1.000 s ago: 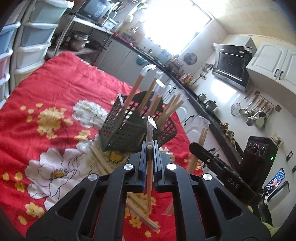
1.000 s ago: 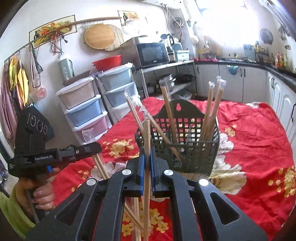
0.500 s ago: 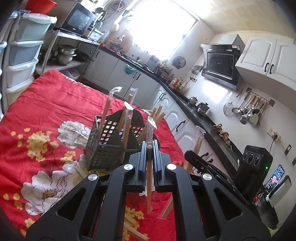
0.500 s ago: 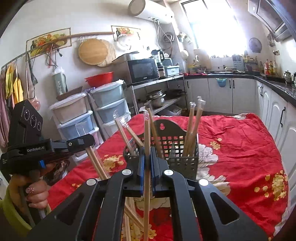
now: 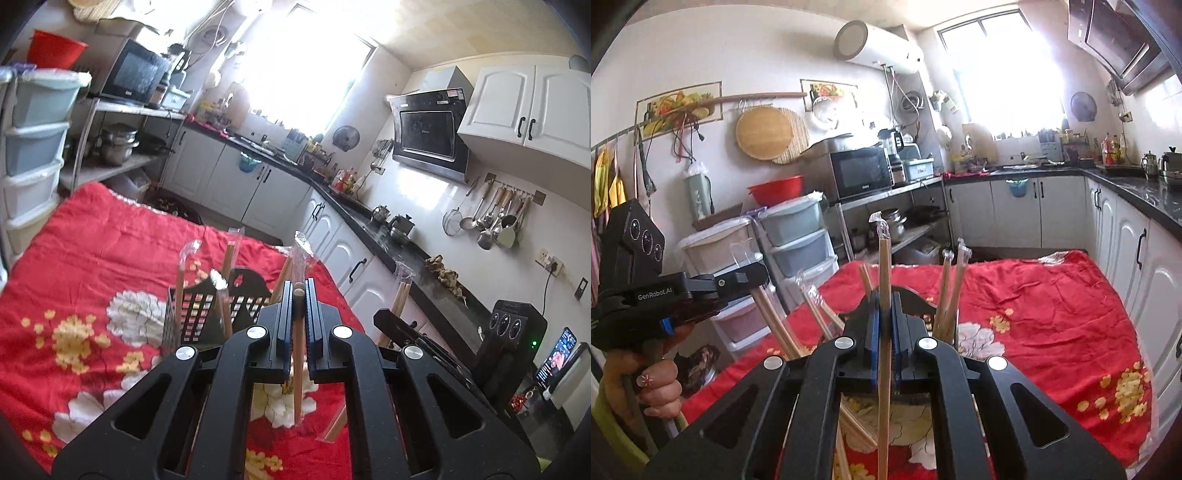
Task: Organize utensils
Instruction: 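Lift both held chopsticks upright over the mesh basket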
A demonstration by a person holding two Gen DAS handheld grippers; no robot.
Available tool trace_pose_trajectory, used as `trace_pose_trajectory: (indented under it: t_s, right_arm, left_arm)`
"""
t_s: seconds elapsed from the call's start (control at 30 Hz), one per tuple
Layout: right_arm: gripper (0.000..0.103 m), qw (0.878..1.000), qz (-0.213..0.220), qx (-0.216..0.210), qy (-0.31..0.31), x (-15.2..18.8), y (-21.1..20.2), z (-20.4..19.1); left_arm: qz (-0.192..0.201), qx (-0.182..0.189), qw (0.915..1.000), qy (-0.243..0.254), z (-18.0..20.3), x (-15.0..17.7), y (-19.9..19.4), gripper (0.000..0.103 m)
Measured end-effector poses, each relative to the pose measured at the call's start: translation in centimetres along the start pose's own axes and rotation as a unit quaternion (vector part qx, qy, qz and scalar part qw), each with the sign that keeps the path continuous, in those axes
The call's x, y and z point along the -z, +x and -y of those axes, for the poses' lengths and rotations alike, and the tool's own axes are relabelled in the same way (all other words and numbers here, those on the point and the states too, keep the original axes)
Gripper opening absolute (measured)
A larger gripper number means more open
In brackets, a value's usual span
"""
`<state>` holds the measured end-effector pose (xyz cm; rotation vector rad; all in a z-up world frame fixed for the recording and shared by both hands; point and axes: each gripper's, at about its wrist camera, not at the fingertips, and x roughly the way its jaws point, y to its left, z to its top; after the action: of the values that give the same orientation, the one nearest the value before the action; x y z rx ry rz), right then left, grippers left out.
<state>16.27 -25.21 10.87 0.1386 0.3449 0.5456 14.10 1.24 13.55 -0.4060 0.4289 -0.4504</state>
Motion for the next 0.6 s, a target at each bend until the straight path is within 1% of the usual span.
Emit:
trace_pose_trajectory:
  t_s: [0.37,0.6]
  right_arm:
    - [0.006,0.999,0.037,0.004,-0.01,-2.0,0.1,-0.2]
    - [0.006,0.998,0.069,0.006,-0.014,-3.5,0.3,-0.3]
  left_arm:
    - [0.029,0.001,0.9993,0.022,1.2,-2.4,0.0,0.003]
    - [0.057,-0.013,0.9978,0.03,1.7,-3.9,-0.3,0.003]
